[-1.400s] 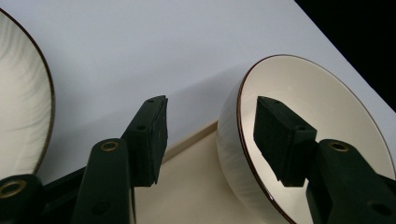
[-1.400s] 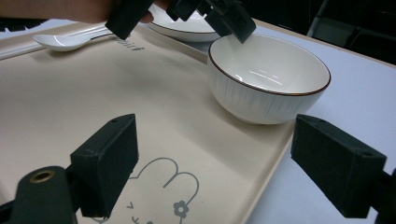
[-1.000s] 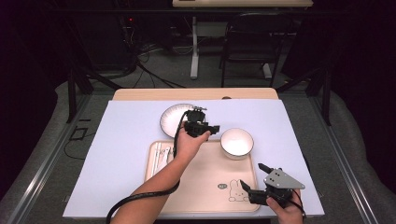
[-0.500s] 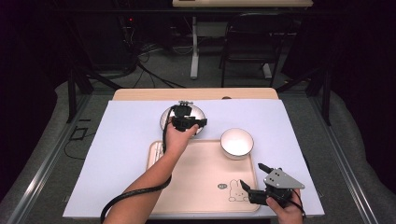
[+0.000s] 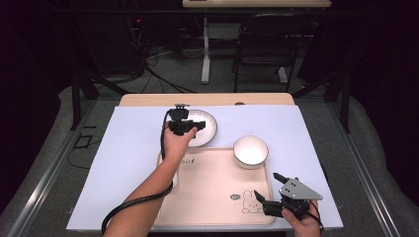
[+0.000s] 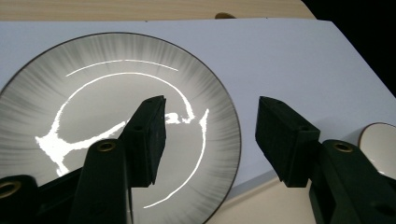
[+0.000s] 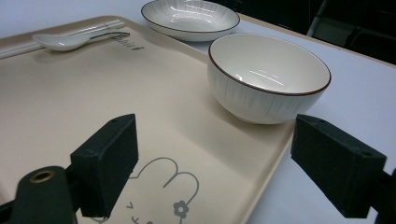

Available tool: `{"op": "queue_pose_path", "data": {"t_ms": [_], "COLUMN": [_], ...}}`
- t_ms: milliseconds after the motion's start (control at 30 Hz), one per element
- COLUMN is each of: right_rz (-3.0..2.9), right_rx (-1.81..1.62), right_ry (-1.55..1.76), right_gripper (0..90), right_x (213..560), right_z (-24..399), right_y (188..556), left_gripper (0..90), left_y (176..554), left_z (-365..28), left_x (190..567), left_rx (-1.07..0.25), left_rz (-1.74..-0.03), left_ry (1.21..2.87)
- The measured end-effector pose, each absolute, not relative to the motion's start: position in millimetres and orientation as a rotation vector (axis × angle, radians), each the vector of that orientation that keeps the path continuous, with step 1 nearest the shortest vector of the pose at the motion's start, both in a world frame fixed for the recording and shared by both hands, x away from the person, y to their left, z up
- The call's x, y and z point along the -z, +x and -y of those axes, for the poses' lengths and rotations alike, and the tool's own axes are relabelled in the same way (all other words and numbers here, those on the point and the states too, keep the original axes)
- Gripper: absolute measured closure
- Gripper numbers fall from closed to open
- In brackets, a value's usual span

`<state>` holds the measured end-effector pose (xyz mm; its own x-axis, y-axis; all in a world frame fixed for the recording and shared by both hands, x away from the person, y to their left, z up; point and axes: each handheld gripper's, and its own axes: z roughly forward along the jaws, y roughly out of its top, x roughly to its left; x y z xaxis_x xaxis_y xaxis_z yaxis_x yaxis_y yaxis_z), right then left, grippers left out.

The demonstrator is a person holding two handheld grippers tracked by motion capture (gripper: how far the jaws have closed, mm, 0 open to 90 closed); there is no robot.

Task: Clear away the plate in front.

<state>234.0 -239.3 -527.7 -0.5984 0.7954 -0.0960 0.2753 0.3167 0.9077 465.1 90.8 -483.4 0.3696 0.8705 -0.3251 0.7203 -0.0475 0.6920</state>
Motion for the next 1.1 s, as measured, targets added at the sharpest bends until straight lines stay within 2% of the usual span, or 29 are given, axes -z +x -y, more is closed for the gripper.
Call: {"op": "queue_pose_path", "data": {"t_ms": [400,867,1100], "right_rz": [-2.048,-2.047,-2.048], "right_rx": [-1.256,-1.256,-1.256], "right_ry": [0.947,0.948,0.949], "right_gripper": [14.6,14.5,14.5], "right_x": [527.9,527.9,528.1], "right_z": [238.4,238.3,238.1], "right_y": [234.0,234.0,234.0], "left_gripper": [44.7,41.9,48.9], "left_y": [470.8,477.1,485.7], "left_z": [-123.4,-150.8,-169.0], "left_x": [493.4,497.8,504.5], "left_rx": [-0.272,-0.344,-0.348], "left_rz": [-1.461,-1.495,-1.572], "left_ry": [1.777,1.800,1.775]}}
